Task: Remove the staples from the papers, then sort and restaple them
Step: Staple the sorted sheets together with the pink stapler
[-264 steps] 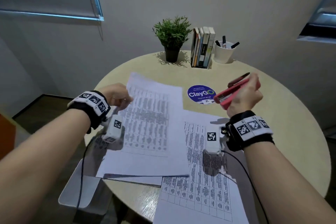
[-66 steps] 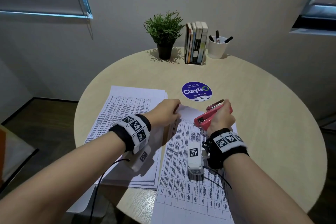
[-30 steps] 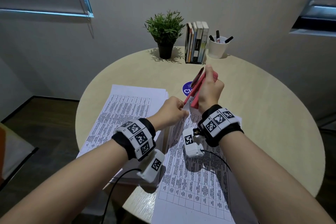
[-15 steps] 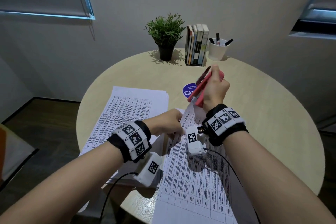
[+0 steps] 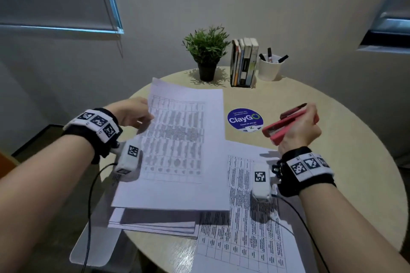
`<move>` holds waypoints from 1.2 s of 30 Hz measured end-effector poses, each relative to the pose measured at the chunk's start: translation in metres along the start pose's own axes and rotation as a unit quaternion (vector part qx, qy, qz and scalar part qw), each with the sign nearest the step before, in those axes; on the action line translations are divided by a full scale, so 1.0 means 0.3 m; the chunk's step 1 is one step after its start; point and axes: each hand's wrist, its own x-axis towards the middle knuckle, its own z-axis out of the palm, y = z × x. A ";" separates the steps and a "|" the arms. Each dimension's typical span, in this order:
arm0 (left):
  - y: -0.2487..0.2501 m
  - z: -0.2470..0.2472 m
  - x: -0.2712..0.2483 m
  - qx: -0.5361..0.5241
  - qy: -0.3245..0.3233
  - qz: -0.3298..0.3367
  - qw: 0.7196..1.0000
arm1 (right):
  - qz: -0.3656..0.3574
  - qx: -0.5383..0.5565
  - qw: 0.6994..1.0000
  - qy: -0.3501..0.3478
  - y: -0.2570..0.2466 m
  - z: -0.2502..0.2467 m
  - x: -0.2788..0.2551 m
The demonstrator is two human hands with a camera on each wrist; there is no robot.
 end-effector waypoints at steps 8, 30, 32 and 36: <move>-0.183 -0.016 0.133 0.150 0.121 -0.081 0.978 | 0.085 -0.034 0.996 -0.017 0.111 -0.048 -0.070; 0.014 0.362 0.109 0.283 0.066 0.231 0.929 | 0.181 -0.137 0.974 0.023 0.167 -0.064 -0.091; 0.035 0.442 0.100 0.300 -0.009 0.244 0.922 | 0.188 -0.136 0.973 0.020 0.161 -0.065 -0.098; 0.044 0.538 0.097 0.363 -0.047 0.240 0.899 | 0.194 -0.139 0.971 0.019 0.160 -0.070 -0.100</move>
